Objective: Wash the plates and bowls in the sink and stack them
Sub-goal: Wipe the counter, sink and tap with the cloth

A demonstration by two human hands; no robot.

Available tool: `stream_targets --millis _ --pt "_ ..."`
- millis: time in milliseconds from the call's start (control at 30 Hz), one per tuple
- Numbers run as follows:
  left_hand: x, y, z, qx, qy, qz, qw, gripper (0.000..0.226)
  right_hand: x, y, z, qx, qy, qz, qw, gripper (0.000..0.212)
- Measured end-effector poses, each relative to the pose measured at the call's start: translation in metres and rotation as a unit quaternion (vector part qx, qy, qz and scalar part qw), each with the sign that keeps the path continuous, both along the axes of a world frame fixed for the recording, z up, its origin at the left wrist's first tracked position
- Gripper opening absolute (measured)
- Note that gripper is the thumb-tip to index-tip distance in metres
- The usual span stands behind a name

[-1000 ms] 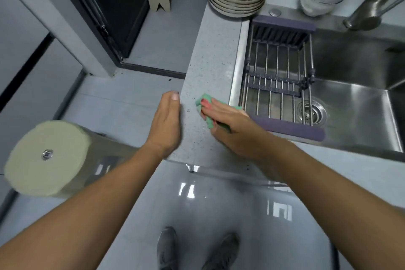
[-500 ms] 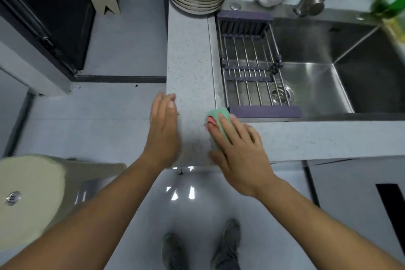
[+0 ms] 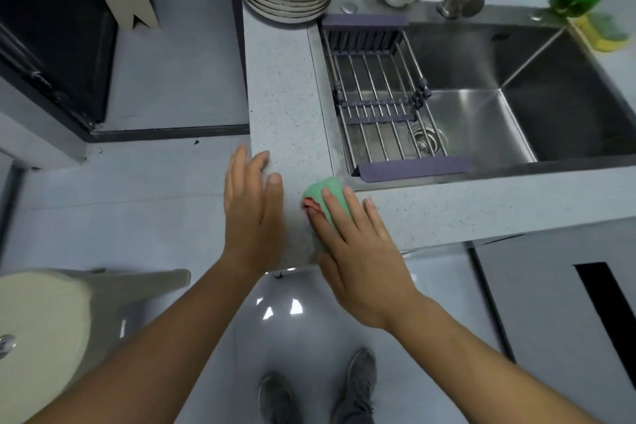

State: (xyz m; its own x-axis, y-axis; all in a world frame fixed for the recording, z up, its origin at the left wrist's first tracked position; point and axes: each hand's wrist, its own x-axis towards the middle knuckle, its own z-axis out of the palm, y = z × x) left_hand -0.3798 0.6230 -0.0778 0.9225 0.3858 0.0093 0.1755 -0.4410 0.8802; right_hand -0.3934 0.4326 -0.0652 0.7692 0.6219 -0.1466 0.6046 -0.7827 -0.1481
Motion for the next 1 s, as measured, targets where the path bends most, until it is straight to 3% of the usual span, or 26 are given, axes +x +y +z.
stream_targets --millis 67,233,367,533,667,767,867,933,1000 --pt "0.007 -0.002 0.008 0.092 -0.033 -0.058 0.994 0.066 -0.005 -0.024 0.001 0.001 0.006 -0.015 1.0 0.064" --pt "0.038 -0.038 0.018 0.139 -0.033 -0.283 0.948 0.061 -0.001 -0.046 0.0 0.012 0.015 -0.045 0.999 0.062" --pt "0.063 -0.063 0.012 0.175 -0.001 -0.365 0.914 0.07 0.027 -0.074 -0.002 -0.006 0.005 -0.139 0.99 0.064" --pt "0.066 -0.063 0.012 0.261 0.013 -0.341 0.903 0.059 0.052 -0.12 -0.003 -0.027 -0.004 -0.206 0.978 0.063" --pt "0.063 -0.071 0.026 0.271 0.018 -0.307 0.912 0.06 0.047 -0.101 -0.004 -0.001 -0.023 -0.169 0.985 0.067" --pt "0.065 -0.076 0.034 0.177 0.066 -0.231 0.954 0.064 0.036 -0.068 -0.007 0.042 -0.034 -0.077 0.996 0.068" --pt "0.071 -0.083 0.031 -0.032 0.073 -0.154 0.985 0.06 0.038 -0.071 -0.009 0.069 -0.023 -0.017 0.997 0.064" --pt "0.069 -0.083 0.028 -0.038 0.051 -0.126 0.99 0.055 0.048 -0.095 -0.011 0.058 -0.042 -0.014 0.997 0.063" --pt "0.059 -0.082 0.025 0.069 0.028 -0.109 0.991 0.052 0.06 -0.132 -0.013 0.036 -0.052 -0.04 0.997 0.064"
